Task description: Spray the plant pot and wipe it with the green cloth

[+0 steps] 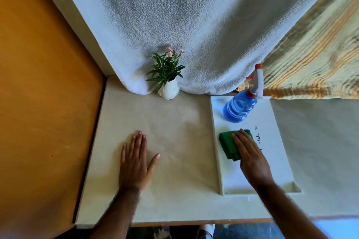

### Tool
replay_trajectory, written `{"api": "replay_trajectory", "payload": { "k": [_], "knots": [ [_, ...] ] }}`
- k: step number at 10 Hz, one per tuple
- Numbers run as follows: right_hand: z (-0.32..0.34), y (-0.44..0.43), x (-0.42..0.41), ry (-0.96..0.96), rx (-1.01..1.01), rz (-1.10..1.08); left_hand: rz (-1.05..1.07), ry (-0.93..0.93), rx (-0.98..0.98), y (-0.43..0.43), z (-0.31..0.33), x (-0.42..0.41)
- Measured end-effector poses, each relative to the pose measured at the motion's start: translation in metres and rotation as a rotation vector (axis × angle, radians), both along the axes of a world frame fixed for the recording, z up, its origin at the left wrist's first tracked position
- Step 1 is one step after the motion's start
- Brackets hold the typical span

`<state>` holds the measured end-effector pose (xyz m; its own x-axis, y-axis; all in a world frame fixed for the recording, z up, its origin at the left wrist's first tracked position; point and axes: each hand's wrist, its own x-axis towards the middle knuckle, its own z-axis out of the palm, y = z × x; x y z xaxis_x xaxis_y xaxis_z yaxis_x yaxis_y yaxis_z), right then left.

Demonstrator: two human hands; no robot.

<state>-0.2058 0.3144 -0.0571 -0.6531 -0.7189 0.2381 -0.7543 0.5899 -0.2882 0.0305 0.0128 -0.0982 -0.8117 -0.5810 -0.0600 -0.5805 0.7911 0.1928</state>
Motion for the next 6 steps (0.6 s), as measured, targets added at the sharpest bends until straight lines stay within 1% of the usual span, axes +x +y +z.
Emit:
{"api": "replay_trajectory", "payload": {
  "k": [1, 2, 3, 4, 5, 6],
  "knots": [
    [-0.009, 0.013, 0.004, -0.026, 0.111, 0.04, 0.007, -0.011, -0.005, 0.0, -0.001, -0.001],
    [-0.014, 0.023, 0.006, -0.136, 0.201, 0.064, 0.012, -0.01, -0.006, 0.001, -0.002, -0.001],
    [-0.015, 0.025, 0.012, -0.109, 0.31, 0.083, 0.006, -0.035, -0.002, 0.003, -0.001, -0.001],
    [-0.003, 0.019, 0.015, -0.141, 0.399, 0.074, 0.001, -0.097, 0.038, 0.005, 0.006, -0.002],
    [0.03, 0.007, 0.009, -0.067, 0.343, 0.149, -0.027, -0.132, 0.111, 0.002, 0.024, -0.005],
    [0.073, -0.018, 0.0, 0.047, 0.26, 0.231, -0.08, -0.057, 0.063, 0.001, 0.049, -0.011]
  ]
}}
